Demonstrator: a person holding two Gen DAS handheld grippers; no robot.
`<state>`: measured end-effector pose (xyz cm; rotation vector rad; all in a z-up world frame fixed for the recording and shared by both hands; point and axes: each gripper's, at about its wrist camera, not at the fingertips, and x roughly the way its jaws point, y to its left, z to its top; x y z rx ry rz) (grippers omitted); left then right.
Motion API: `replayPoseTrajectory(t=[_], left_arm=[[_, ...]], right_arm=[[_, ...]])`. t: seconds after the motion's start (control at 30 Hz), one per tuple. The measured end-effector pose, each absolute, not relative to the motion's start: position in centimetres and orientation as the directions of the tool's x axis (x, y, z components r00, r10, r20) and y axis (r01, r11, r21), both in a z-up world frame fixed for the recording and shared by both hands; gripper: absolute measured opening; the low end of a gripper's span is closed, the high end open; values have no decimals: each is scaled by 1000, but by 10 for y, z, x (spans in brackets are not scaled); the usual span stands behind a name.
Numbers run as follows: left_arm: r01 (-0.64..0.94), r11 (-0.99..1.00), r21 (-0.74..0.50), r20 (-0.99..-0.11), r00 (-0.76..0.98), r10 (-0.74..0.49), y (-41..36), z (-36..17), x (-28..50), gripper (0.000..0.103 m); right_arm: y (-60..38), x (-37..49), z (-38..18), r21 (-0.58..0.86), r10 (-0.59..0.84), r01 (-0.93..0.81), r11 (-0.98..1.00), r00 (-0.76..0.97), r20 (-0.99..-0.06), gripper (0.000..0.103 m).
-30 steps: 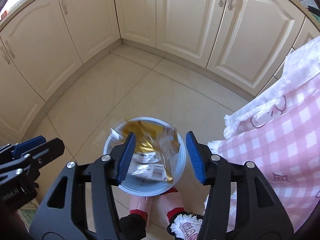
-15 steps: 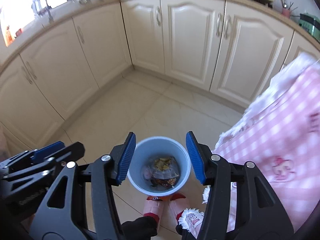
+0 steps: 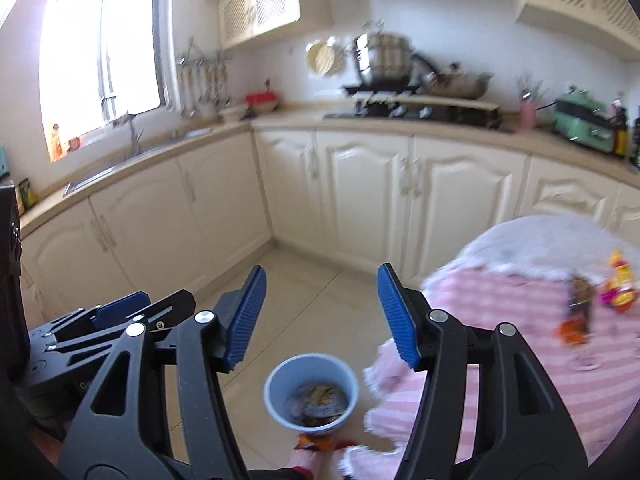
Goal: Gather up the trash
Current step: 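Grasp the dark snack packet with the left tool while the right tool grasps the pink candy wrapper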
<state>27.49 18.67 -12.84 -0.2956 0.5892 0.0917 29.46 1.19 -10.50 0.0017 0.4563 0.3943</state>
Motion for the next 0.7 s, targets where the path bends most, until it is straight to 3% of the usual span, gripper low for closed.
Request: replayPoseTrajectory(t=[0.2,0.43,0.7], left_arm=[[29,974,-227,-580,799,-159,82,-117,307,65],[243,947,-210,-669,671,-320,-38,-140,358,65],[320,925,-206,-749,557,-359,-128,-171,425,65]], right_arm=[[-99,290,-99,79,234,-221,972,879,-415,60],[-232,307,-122,95,40,7,995,875,-483,60],[-316,332,-147,139,-45,148,979,824,-565,62]])
